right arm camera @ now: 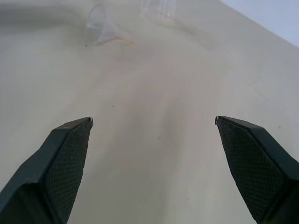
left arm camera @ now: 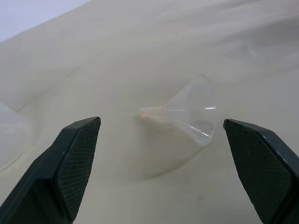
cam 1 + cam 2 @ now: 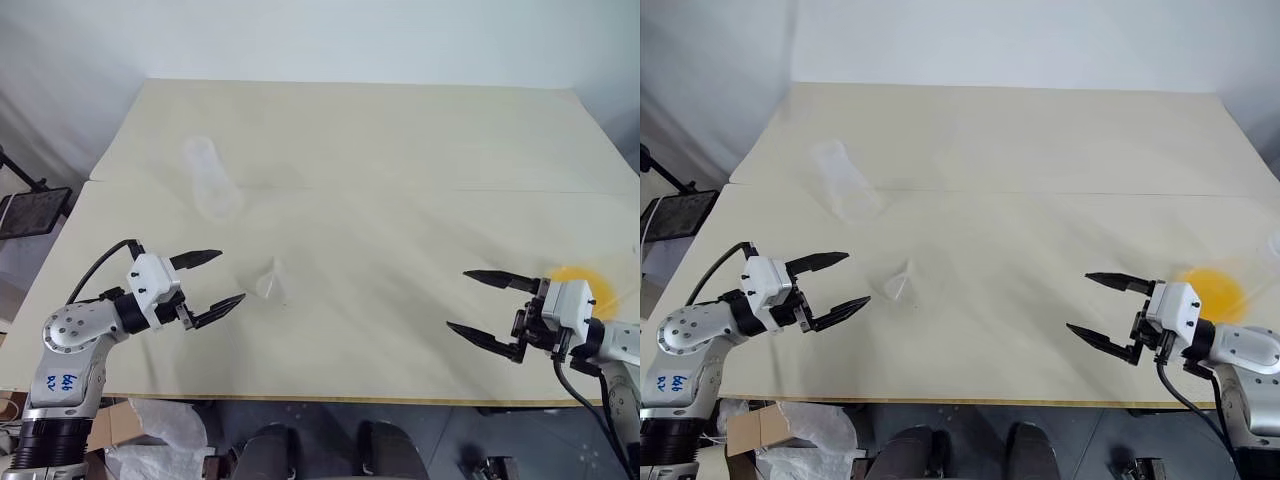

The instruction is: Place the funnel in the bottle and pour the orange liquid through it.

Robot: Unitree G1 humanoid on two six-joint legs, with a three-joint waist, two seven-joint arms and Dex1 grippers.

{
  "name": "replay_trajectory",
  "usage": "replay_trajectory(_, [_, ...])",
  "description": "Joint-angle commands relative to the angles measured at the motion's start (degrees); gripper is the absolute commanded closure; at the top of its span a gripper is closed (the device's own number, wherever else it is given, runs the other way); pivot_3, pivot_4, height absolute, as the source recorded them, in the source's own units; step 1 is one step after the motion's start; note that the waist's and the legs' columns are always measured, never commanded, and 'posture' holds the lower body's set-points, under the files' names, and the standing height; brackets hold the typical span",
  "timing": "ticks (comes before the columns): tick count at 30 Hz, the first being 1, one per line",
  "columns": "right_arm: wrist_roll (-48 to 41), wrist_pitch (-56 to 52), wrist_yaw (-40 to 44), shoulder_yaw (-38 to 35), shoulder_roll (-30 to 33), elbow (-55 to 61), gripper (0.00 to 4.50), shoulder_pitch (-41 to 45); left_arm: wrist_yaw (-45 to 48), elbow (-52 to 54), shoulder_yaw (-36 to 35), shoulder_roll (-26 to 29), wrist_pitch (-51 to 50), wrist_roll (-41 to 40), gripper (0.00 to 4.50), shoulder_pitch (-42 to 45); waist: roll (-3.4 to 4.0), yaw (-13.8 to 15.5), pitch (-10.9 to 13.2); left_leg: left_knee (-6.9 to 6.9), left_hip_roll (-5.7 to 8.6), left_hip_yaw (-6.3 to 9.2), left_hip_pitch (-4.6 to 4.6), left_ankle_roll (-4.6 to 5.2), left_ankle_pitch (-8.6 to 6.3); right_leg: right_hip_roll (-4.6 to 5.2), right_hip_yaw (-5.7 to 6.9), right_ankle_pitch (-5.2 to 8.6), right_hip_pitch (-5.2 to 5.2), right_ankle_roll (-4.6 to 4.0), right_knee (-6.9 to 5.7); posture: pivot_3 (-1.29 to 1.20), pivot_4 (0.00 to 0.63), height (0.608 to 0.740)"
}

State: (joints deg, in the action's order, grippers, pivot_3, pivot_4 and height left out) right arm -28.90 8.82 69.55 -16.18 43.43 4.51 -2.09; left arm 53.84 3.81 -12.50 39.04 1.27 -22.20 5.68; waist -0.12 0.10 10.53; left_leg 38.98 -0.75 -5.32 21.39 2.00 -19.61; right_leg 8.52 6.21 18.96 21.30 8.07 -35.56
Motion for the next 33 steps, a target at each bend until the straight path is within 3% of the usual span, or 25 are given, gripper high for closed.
replay_trajectory(1, [-0.5,0.4,-0.3,-1.3,0.2,1.1,0.09,-0.4,-0.5,1.8,-1.2,-0.1,0.9,-0.5,0.00,-0.4,0.00,0.0,0.0,0.00,0.00,0.00,0.00,0.00,0.00,0.00,0.00,0.00,0.00,0.00,0.00,0.00,0.150,0.740])
replay_trajectory(9, [-3.8,-6.7,-7.7,2.2,-4.7,6.3,0.09,5.7,-5.4,-0.4,-7.3,-4.0,-1.0,-4.5,0.00,-5.4,0.00,-0.6,0.0,-0.02,-0.04,-0.01,-0.04,-0.01,0.00,-0.01,-0.03,0.00,0.02,0.00,-0.04,0.00,0.150,0.740])
replay_trajectory(15, [-3.2,-11.0,-17.2,6.1,-12.4,9.6,0.09,12.5,-16.4,-3.0,-16.0,-11.7,0.5,-5.1,0.00,-10.8,-0.04,-0.3,0.0,-0.01,-0.09,0.00,-0.07,-0.05,-0.02,0.00,-0.02,-0.02,0.03,-0.05,-0.07,0.00,0.150,0.740])
replay_trajectory(22, [-0.9,-12.6,-22.7,8.1,-15.3,10.5,0.09,15.9,-25.2,-1.2,-19.5,-18.1,-0.7,-6.8,0.00,-13.6,-0.08,0.7,0.0,0.04,-0.01,0.03,-0.02,0.00,-0.07,0.07,-0.01,-0.02,0.03,-0.05,-0.06,0.00,0.150,0.740])
replay_trajectory(25, [-0.9,-12.7,-23.0,8.4,-15.2,11.1,0.09,15.3,-25.6,-0.4,-18.5,-17.8,-1.6,-7.2,0.00,-11.7,-0.08,0.8,0.0,0.03,-0.03,0.02,-0.02,-0.02,-0.07,0.05,0.00,-0.02,0.04,-0.05,-0.06,0.00,0.150,0.740])
replay_trajectory(33, [-0.5,-11.9,-21.4,7.5,-13.8,11.1,0.09,12.7,-31.2,-4.2,-15.0,-11.4,-12.3,-6.8,0.00,8.0,-0.11,1.1,0.0,0.05,0.00,-0.01,-0.02,-0.02,-0.07,0.00,0.02,-0.03,0.04,-0.06,-0.13,0.00,0.150,0.740])
